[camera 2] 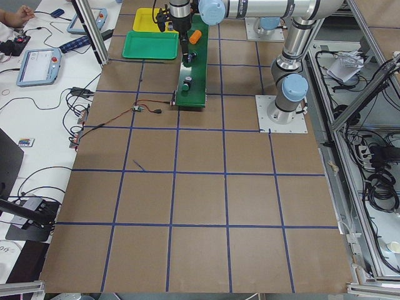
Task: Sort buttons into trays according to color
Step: 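Return right gripper to belt's far end while left gripper lifts away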
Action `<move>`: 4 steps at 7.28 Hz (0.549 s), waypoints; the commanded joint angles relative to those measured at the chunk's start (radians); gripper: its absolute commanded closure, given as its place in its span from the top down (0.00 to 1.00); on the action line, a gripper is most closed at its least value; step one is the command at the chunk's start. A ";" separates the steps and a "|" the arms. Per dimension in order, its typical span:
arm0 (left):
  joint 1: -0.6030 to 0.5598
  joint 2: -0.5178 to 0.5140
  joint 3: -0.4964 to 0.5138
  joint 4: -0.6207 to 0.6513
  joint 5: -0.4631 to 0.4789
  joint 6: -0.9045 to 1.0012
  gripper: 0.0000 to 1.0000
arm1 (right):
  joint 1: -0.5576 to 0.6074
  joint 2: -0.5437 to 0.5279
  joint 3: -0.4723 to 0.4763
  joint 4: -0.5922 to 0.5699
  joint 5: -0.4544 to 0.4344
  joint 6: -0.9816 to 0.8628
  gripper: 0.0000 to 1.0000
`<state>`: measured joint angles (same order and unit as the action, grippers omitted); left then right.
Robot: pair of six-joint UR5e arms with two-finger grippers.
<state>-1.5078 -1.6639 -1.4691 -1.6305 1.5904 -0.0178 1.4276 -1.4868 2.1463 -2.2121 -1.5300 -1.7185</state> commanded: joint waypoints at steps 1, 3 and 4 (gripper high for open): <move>-0.041 -0.033 0.010 0.011 0.013 0.050 1.00 | 0.019 0.002 0.000 0.000 -0.021 0.048 1.00; -0.040 -0.027 0.018 0.012 0.011 0.050 1.00 | 0.019 0.002 0.000 0.000 -0.018 0.060 1.00; -0.040 -0.019 0.019 0.012 0.014 0.052 1.00 | 0.019 0.002 -0.002 0.000 -0.016 0.059 1.00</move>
<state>-1.5472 -1.6894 -1.4524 -1.6185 1.6019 0.0317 1.4460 -1.4850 2.1455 -2.2120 -1.5479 -1.6620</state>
